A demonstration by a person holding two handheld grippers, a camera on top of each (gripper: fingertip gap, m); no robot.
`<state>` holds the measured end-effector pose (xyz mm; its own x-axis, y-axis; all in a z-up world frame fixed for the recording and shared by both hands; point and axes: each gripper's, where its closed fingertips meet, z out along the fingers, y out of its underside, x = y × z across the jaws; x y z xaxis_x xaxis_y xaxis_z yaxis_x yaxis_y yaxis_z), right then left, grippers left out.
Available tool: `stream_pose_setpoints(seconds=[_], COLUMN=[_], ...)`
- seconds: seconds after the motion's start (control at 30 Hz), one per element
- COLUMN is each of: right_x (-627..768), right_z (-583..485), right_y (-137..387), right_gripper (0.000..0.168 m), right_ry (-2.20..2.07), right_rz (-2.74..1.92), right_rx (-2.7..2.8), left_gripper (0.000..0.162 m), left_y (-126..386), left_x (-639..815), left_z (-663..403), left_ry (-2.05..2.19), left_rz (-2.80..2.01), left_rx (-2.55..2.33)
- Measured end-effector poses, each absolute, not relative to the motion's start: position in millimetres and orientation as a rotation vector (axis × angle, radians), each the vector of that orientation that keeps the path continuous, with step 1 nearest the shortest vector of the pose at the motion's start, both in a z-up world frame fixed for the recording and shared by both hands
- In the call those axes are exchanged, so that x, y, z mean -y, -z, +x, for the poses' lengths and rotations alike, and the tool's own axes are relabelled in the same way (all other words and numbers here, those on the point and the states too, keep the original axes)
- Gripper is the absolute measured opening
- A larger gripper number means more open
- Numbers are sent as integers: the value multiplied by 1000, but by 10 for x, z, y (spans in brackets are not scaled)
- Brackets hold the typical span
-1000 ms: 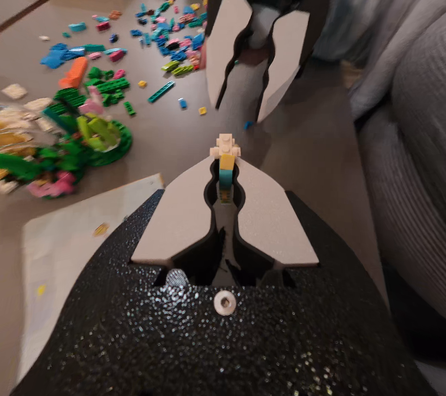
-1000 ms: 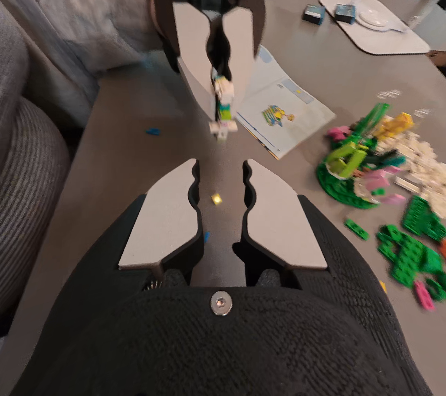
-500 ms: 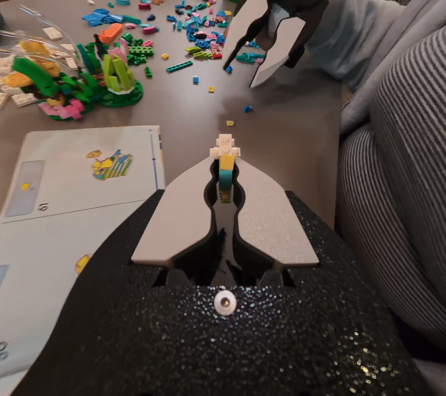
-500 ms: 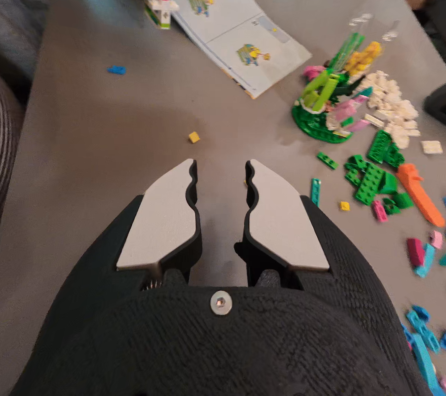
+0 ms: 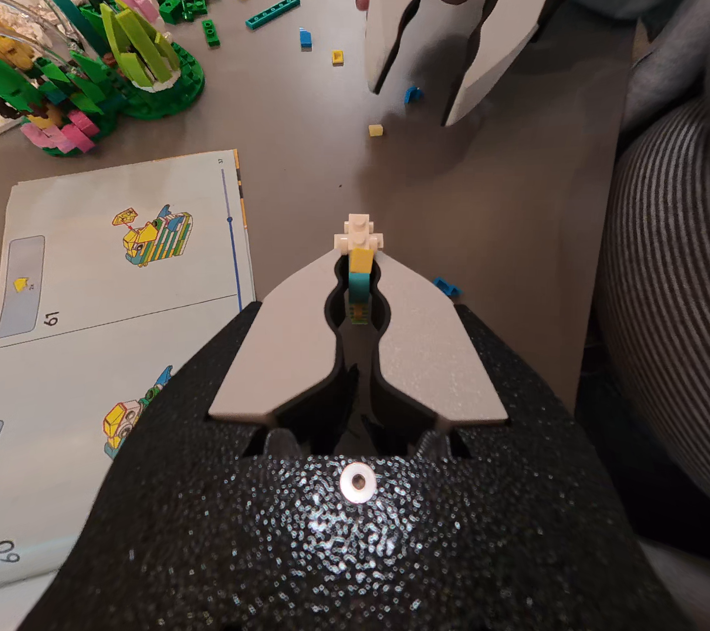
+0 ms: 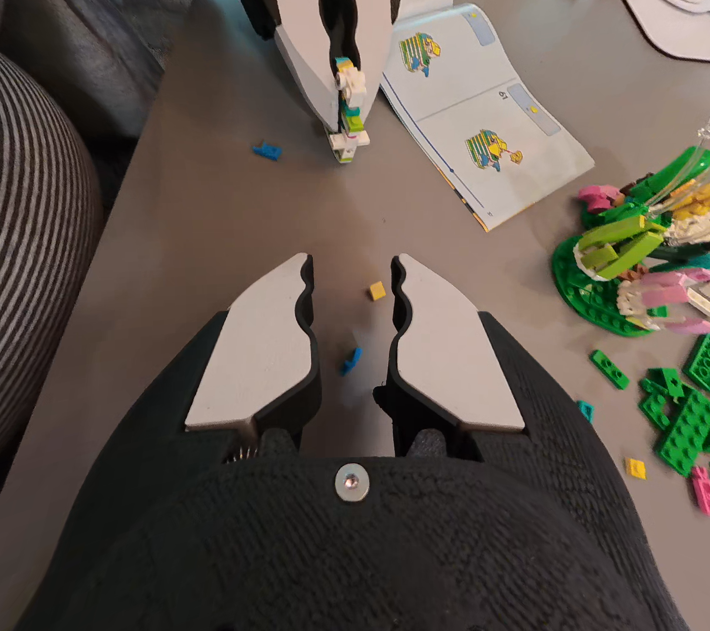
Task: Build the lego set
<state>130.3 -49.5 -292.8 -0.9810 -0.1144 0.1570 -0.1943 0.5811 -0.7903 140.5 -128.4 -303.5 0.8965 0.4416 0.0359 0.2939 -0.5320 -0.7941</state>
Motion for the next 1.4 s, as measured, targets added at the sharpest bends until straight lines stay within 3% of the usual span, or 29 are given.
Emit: stream_pose_setpoints(seconds=[0.03, 0.63, 0.87, 1.1, 1.4], right_x=[525, 996, 1150, 638, 828], right_z=[1321, 1638, 1542, 951, 1334], right_y=[2916, 3068, 2688, 2532, 2518], right_gripper=[38, 36, 28, 28, 28], right_ry=[-1386, -1273, -1489, -1321, -1558], right_rz=[270, 490, 417, 174, 247], right_rx=[2712, 2695, 2545, 2433, 2628], left_gripper=[8, 9, 8, 8, 8], left_y=[3037, 3040, 3016, 3011, 2943], left_x=[1289, 1413, 1329, 1353, 928], left_z=[1404, 1455, 1551, 1525, 1467], left_ry=[-212, -181, -118, -96, -19], left_rz=[-2168, -2190, -2183, -2165, -2249], left_rx=[530, 508, 435, 474, 372])
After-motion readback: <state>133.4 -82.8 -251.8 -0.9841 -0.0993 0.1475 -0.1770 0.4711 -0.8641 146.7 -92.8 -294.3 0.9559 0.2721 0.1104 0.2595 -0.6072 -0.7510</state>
